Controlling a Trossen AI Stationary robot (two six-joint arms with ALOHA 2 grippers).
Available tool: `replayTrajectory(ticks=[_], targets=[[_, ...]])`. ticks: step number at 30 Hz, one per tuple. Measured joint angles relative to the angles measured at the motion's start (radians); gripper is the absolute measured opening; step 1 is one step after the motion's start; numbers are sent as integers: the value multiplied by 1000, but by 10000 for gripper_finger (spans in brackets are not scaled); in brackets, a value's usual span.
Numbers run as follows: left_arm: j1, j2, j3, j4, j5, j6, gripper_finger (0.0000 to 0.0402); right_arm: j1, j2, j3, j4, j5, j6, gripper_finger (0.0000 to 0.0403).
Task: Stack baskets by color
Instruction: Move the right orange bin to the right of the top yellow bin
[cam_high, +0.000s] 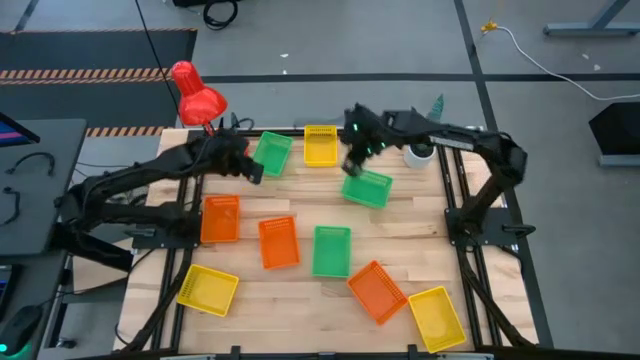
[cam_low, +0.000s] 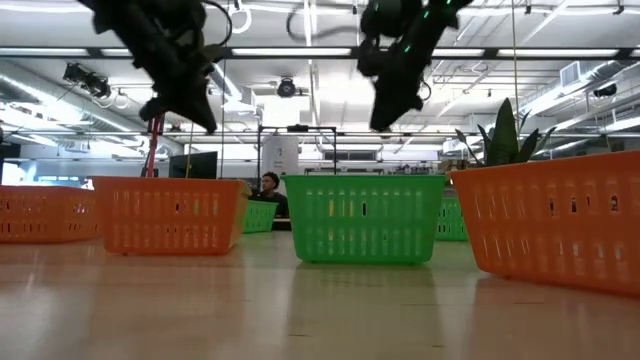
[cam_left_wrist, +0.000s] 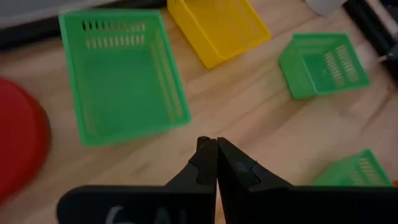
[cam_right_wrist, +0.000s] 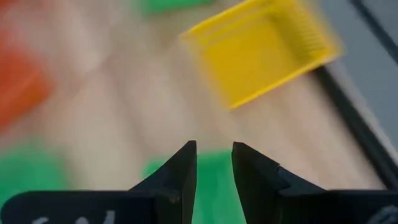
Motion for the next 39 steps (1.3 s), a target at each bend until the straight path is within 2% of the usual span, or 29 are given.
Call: replayTrajectory(ticks=[5, 9, 13, 16, 21, 28, 33, 36, 39], targets=[[42, 78, 97, -44, 1, 67, 13, 144, -117, -145, -126, -197, -67, 107], [64, 91, 132, -102, 20, 120, 13, 252, -205, -294, -149, -360, 136, 110], [66, 89, 134, -142, 20, 174, 11, 398, -248, -386, -113, -501, 362, 134], [65, 89, 134, -169, 21, 223, 14, 514, -243, -415, -82, -481, 525, 164], [66, 89, 134, -200, 20, 278, 12, 661, -160, -430, -12, -367, 865, 204], [65, 89, 134, -201, 20, 281, 11, 774, 16, -430, 38, -278, 1140, 205], [65, 89, 134, -201, 20, 341, 19, 793, 102, -430, 161, -256, 1222, 165], [65, 89, 134, -201, 21, 358, 15, 792, 138, -430, 194, -256, 1252, 113], [65, 89, 134, -201, 20, 358, 10, 792, 141, -430, 192, -256, 1291, 43]])
